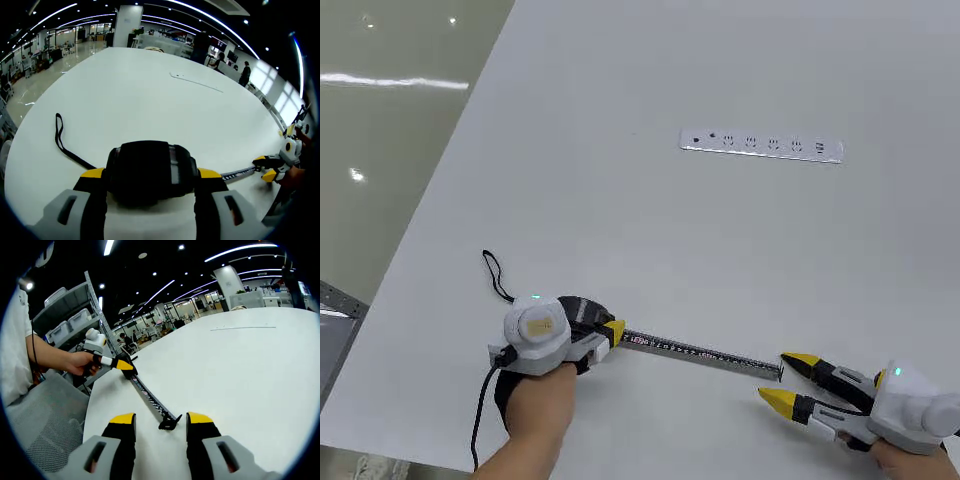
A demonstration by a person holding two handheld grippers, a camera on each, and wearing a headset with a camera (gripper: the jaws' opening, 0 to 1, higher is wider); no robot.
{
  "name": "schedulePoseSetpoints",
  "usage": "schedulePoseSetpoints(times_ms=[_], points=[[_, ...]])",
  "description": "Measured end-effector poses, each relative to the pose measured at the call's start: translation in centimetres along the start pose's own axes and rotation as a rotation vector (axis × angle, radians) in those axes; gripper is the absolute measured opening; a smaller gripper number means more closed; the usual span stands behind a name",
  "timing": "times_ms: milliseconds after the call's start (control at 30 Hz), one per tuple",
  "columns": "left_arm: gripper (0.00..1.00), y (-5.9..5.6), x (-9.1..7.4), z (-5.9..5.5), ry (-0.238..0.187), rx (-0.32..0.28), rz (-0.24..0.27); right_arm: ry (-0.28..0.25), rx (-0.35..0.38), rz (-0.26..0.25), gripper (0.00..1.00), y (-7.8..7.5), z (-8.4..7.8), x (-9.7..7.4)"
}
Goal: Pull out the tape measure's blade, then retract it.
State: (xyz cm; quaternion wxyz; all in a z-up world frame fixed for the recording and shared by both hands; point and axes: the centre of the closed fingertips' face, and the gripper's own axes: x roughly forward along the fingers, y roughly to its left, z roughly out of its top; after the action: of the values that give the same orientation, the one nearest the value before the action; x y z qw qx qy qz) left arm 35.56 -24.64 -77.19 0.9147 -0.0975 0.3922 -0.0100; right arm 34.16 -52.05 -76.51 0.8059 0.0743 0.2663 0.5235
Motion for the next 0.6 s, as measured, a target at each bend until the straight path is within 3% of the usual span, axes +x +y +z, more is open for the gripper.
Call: schedulePoseSetpoints(times_ms=[600], points=[[0.69,0.0,-0.02,-0.05,-0.002,0.005,0.003,0.004,0.042,0.042,0.26,-0.28,-0.13,0.15]])
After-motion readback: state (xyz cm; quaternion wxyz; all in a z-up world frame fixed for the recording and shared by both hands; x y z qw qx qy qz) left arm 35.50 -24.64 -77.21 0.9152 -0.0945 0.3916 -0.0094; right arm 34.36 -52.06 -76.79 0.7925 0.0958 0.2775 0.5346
